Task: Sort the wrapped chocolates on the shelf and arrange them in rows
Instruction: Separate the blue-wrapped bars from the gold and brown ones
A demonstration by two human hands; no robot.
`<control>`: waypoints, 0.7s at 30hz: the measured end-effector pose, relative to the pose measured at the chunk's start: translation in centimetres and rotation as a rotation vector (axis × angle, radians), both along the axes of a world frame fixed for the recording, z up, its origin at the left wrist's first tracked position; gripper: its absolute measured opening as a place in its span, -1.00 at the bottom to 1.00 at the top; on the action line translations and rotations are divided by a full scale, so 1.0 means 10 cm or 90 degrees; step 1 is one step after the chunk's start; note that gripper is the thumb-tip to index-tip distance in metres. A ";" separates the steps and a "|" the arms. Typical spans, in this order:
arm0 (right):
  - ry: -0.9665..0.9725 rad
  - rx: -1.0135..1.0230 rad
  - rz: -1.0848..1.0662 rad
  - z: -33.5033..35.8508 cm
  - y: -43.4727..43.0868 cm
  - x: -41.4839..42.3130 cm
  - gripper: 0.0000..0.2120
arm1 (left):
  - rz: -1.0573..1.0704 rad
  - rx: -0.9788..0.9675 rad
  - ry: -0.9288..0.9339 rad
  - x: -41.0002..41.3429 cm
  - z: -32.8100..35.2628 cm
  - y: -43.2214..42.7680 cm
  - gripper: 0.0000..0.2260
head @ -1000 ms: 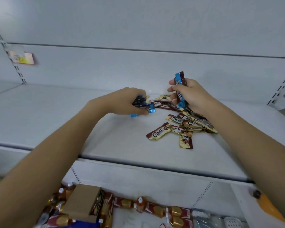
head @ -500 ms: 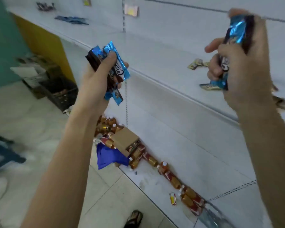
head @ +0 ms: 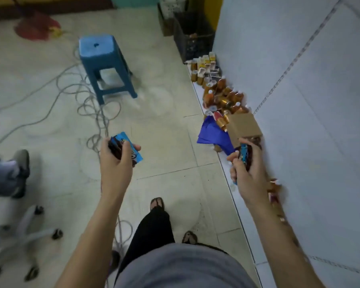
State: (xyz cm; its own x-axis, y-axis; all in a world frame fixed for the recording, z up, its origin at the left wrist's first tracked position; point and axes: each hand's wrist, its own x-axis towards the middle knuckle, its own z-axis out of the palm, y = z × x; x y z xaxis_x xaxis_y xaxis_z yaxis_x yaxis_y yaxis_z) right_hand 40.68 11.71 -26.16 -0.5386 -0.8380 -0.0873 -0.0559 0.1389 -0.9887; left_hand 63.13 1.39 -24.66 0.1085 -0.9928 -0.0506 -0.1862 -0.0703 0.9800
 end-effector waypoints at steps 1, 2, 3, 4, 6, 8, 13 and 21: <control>0.014 0.026 0.019 -0.10 -0.13 0.08 -0.60 | 0.019 0.024 -0.001 0.11 -0.09 -0.06 -0.97; 0.026 0.048 0.038 -0.19 -0.26 0.17 -0.62 | 0.032 0.044 0.002 0.21 -0.16 -0.13 -0.98; 0.036 0.067 0.058 -0.26 -0.41 0.25 -0.64 | 0.038 0.059 0.007 0.31 -0.23 -0.22 -0.98; 0.045 0.085 0.078 -0.32 -0.57 0.34 -0.65 | 0.039 0.068 0.005 0.40 -0.29 -0.32 -0.96; 0.053 0.122 0.110 -0.41 -0.91 0.51 -0.66 | 0.032 0.097 -0.003 0.58 -0.35 -0.58 -0.94; 0.047 0.150 0.130 -0.46 -1.28 0.67 -0.69 | 0.022 0.119 -0.005 0.75 -0.36 -0.91 -0.95; 0.050 0.160 0.114 -0.43 -2.12 1.00 -0.69 | -0.005 0.148 -0.052 1.10 -0.24 -1.88 -0.89; 0.106 0.151 0.094 -0.33 -3.41 1.02 -0.63 | -0.028 0.068 -0.122 1.10 -0.15 -3.46 -0.89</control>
